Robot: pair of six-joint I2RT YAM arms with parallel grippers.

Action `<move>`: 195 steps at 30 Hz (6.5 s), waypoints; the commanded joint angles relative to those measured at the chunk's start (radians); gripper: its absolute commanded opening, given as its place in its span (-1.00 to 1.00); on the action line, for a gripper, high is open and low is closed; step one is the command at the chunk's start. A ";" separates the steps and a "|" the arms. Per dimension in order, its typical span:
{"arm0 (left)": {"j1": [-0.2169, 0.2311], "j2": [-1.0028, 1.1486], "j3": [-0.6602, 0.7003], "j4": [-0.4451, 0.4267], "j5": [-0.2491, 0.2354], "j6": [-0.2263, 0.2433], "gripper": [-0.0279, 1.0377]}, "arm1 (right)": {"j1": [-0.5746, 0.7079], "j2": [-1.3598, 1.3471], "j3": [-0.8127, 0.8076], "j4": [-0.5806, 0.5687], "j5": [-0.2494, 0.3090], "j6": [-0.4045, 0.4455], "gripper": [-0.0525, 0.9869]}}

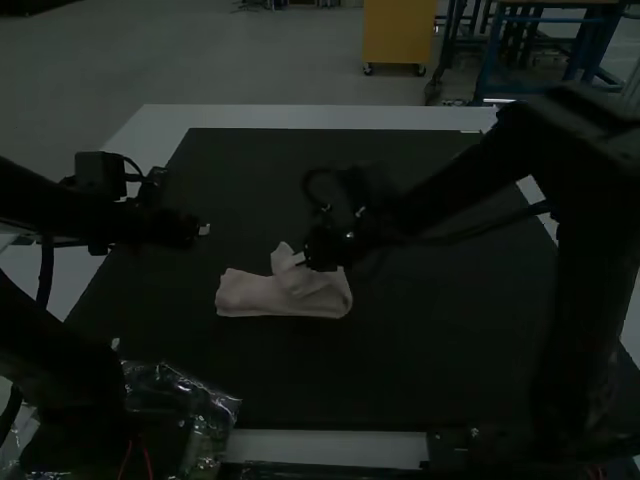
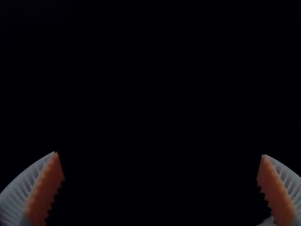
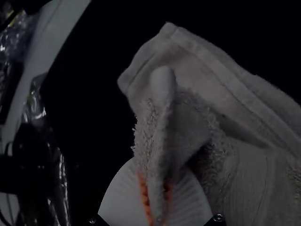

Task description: Fold the towel.

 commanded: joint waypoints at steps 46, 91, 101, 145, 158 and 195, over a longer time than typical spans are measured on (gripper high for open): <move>0.092 -0.025 -0.030 0.037 0.032 0.008 0.86 | 0.104 0.208 0.218 0.122 -0.101 0.109 0.56; 0.092 -0.052 -0.034 0.072 0.026 -0.041 0.86 | 0.060 0.130 0.083 0.373 -0.190 0.270 -0.94; 0.092 -0.054 -0.037 0.075 0.026 -0.041 0.86 | 0.060 0.230 0.055 0.499 -0.170 0.270 -0.94; 0.092 -0.091 -0.034 0.074 0.052 -0.044 0.86 | 0.106 0.490 0.227 0.570 -0.087 0.283 -0.94; 0.080 -0.123 0.127 0.046 0.052 -0.153 0.86 | -0.049 0.069 0.192 0.423 -0.092 0.338 -0.94; -0.153 -1.151 0.006 0.078 -0.172 -0.461 0.86 | -0.821 -1.792 -0.350 0.361 0.005 0.353 0.85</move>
